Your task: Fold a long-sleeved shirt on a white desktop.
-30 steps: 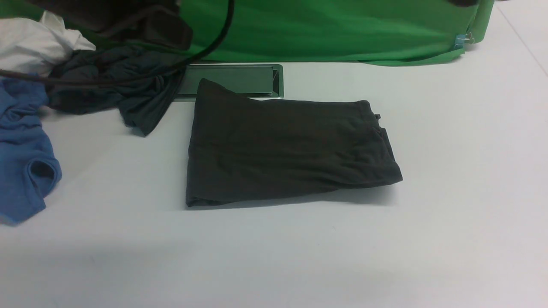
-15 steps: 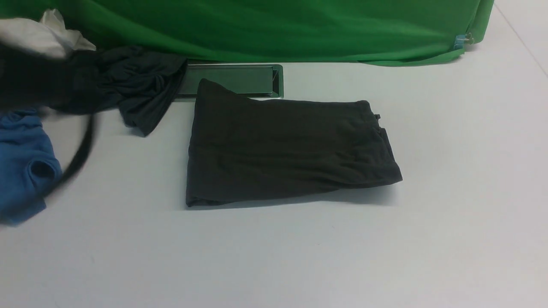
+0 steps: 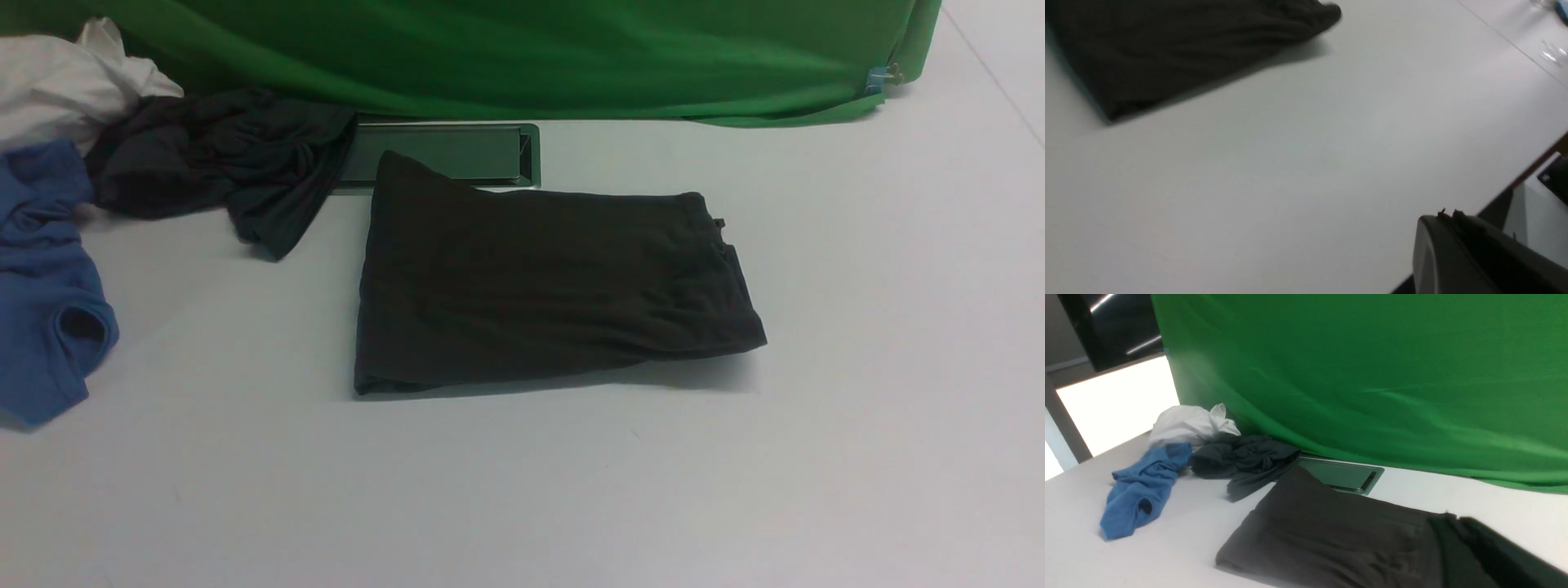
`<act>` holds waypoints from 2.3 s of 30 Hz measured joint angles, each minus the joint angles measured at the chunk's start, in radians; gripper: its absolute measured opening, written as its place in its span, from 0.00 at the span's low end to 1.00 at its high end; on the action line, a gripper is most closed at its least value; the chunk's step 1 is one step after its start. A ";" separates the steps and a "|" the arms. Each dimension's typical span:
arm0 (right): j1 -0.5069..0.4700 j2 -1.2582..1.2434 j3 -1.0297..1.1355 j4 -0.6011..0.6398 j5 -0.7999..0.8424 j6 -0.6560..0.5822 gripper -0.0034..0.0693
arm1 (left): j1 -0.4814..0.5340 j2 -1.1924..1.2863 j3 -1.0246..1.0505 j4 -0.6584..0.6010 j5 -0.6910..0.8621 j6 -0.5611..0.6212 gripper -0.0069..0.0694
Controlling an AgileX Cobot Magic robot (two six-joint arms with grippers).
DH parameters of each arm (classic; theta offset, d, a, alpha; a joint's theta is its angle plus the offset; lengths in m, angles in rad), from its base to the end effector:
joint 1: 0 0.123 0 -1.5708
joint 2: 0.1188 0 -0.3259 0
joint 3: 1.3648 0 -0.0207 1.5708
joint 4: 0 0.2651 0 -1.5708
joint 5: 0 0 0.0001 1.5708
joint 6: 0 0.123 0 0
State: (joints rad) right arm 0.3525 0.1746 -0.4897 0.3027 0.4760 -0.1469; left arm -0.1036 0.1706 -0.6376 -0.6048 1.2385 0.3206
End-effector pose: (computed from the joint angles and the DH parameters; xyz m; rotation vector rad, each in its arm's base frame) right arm 0.0369 0.0315 0.3333 -0.2934 1.6201 0.4764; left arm -0.0202 -0.0644 0.3128 0.5312 2.0776 -0.6210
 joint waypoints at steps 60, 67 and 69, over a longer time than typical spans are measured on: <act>0.000 0.000 0.008 -0.012 0.007 0.005 0.23 | 0.000 -0.173 0.644 0.533 -0.924 -0.087 0.12; 0.000 0.000 0.008 -0.012 0.007 0.005 0.25 | 0.000 -0.173 0.644 0.533 -0.929 -0.087 0.13; 0.000 0.000 0.008 -0.012 0.007 0.005 0.25 | 0.000 -0.173 0.644 0.533 -0.929 -0.087 0.13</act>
State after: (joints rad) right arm 0.3525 0.1746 -0.4818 0.2908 0.4833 -0.1419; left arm -0.1033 -0.0025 0.0065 -0.0721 0.3097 0.2332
